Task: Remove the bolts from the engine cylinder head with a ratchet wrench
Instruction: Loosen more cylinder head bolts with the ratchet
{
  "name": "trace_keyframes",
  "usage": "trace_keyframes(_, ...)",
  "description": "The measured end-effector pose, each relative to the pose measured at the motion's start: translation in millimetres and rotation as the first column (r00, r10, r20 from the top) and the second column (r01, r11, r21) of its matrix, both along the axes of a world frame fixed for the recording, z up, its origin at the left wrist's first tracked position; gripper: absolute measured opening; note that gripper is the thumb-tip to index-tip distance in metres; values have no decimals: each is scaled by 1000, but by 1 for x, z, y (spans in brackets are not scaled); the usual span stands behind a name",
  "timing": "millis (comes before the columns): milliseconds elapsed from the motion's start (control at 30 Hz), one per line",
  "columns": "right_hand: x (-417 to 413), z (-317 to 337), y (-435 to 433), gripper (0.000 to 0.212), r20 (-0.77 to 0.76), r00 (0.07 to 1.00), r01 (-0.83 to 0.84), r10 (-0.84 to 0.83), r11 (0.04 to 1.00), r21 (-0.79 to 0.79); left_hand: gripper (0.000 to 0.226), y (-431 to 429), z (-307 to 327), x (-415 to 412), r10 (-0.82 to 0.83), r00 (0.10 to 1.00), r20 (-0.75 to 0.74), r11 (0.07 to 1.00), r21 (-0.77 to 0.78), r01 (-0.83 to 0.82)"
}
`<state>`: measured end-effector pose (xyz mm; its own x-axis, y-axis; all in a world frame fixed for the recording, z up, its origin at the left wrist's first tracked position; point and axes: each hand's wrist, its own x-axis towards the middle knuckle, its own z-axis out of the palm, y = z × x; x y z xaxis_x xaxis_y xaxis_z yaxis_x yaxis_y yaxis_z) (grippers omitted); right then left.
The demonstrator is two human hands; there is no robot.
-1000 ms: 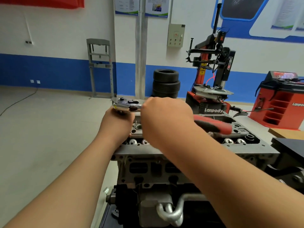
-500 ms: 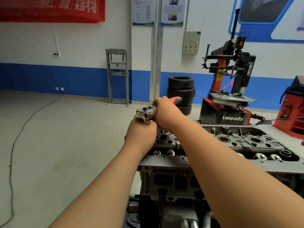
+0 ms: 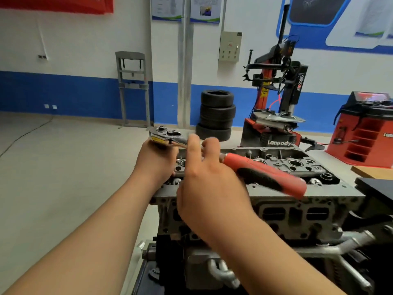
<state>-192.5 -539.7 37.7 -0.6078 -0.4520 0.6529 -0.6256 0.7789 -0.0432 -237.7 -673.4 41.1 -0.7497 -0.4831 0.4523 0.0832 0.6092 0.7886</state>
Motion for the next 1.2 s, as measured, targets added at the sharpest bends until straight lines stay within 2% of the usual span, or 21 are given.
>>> trace_keyframes(100, -40, 20, -2, 52, 123, 992, 23, -15, 998, -64, 12, 0, -3, -2, -3, 1000, -12, 970, 244, 6)
trace_keyframes(167, -72, 32, -7, 46, 229, 973, 19, -2, 997, -71, 13, 0, -5, -2, -56, 998, -19, 943, 327, 59)
trace_keyframes(300, -109, 45, -43, 49, 428, 886, -156, 178, 984, -86, 16, -5, -5, -2, -70, 997, -13, 948, 311, 71)
trace_keyframes(400, -114, 51, -58, 55, 525, 795, -290, 304, 951, -111, 12, -6, -4, -3, -61, 997, 51, 955, 292, 43)
trace_keyframes(467, -115, 50, -60, 56, 532, 781, -311, 327, 942, -122, 12, -5, -3, -4, -35, 997, 75, 964, 266, 14)
trace_keyframes(567, -112, 46, -56, 61, 529, 811, -229, 248, 968, -102, 15, -2, -1, -5, -9, 996, 88, 969, 246, -13)
trace_keyframes(700, -91, 36, -37, 67, 381, 925, -15, 7, 1000, 19, 24, 0, -2, -5, -15, 998, 61, 962, 274, -2)
trace_keyframes(800, -59, 30, -13, 83, 285, 942, 152, -177, 983, 107, 28, 1, -1, -7, 16, 996, 93, 972, 233, -37)
trace_keyframes(867, -33, 27, 2, 91, 242, 957, 131, -161, 982, 132, 27, 0, 0, -8, 41, 994, 105, 987, 153, -56)
trace_keyframes(967, 9, 19, 14, 95, 223, 975, -54, 14, 983, 175, 26, -1, -3, -6, 42, 997, 72, 999, 24, -44)
trace_keyframes(1000, 14, 18, 15, 92, 227, 972, -103, 60, 978, 184, 29, -2, -5, -5, 31, 998, 58, 999, 12, -32)
trace_keyframes(1067, 5, 29, 14, 77, 220, 974, -93, 55, 982, 163, 30, -3, -5, -6, 46, 995, 89, 999, -15, -45)
trace_keyframes(1133, -26, 44, 12, 49, 263, 965, -16, -7, 996, 86, 28, -4, -4, -8, 24, 996, 89, 991, 128, -35)
trace_keyframes(1200, -64, 55, 3, 32, 325, 945, 10, -26, 999, 51, 24, -6, -5, -8, -71, 996, 45, 958, 282, 55)
